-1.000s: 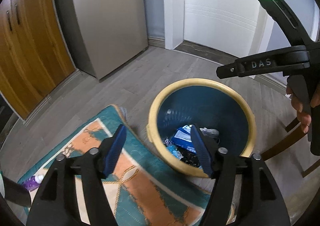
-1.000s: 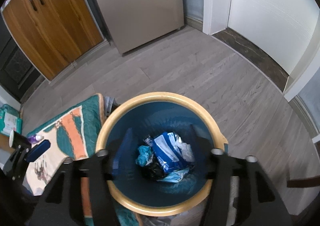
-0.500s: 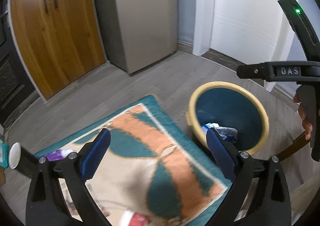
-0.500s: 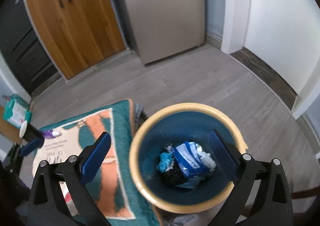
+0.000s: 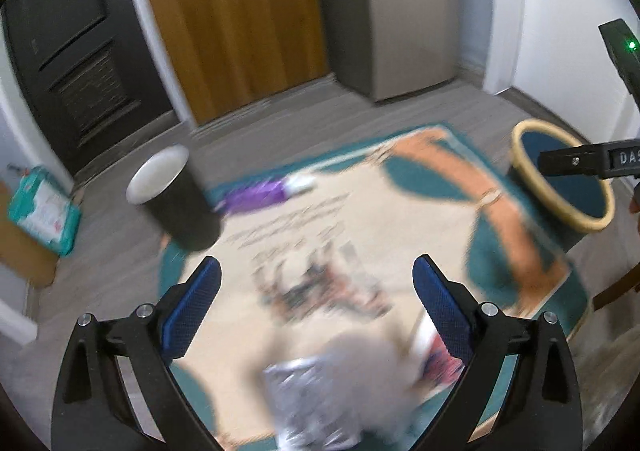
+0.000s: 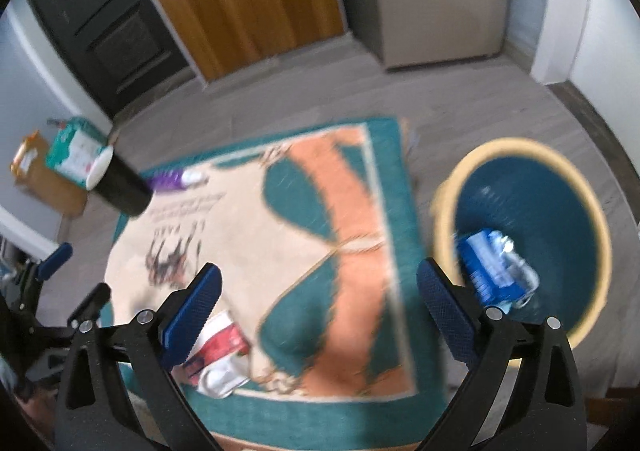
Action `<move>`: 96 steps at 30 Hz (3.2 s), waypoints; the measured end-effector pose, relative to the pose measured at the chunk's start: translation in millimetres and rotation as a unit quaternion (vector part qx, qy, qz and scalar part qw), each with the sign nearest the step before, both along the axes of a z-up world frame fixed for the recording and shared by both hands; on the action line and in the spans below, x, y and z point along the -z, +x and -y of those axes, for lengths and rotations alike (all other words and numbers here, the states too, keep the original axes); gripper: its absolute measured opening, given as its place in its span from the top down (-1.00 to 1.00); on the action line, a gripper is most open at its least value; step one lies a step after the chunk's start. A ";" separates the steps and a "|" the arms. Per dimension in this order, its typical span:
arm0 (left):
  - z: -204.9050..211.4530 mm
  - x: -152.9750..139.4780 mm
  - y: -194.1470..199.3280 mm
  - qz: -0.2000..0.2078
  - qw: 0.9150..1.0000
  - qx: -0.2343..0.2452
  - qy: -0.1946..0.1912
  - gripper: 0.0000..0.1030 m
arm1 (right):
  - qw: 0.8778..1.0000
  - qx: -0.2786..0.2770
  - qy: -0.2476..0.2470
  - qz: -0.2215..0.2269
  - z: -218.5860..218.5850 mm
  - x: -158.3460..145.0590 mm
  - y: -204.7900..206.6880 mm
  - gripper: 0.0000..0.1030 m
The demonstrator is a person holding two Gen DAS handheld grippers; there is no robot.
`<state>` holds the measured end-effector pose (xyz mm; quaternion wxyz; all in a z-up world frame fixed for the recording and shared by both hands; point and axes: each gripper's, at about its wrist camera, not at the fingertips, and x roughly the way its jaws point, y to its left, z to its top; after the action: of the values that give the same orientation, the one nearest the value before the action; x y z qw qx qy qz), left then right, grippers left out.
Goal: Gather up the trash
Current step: 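Move both tools back over the mat toward the red packet and clear plastic, then grasp the clear plastic bag with the left tool while the right tool grasps the red packet, then carry plastic bag and red packet over the wastebasket and open both tools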
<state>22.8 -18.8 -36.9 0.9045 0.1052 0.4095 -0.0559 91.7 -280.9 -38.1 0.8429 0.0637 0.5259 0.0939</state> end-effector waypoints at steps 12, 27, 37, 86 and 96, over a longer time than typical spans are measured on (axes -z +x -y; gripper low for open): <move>-29.3 21.4 -37.2 -0.030 0.999 0.003 -0.015 -0.84 | 0.996 0.023 0.010 -0.090 -38.1 57.4 -37.9 -0.81; 5.4 71.0 -47.7 -0.103 0.992 0.072 0.025 0.35 | 0.981 0.046 0.080 -0.172 -65.5 96.9 -55.1 0.10; 7.3 52.0 -39.8 -0.080 0.994 0.076 0.000 0.90 | 0.988 0.034 0.080 -0.127 -53.9 70.5 -41.0 0.78; 161.1 -30.2 22.5 0.035 0.979 0.190 -0.063 0.90 | 0.973 0.189 0.108 0.073 175.7 -53.3 -6.9 0.78; 234.2 -45.3 48.5 0.056 0.962 0.262 -0.057 0.90 | 0.977 0.191 0.046 0.088 246.2 -69.7 6.2 0.78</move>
<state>71.3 -252.9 8.4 0.8841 0.1603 0.3123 -0.3085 97.8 -527.0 31.6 0.8843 0.1929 0.4233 -0.0396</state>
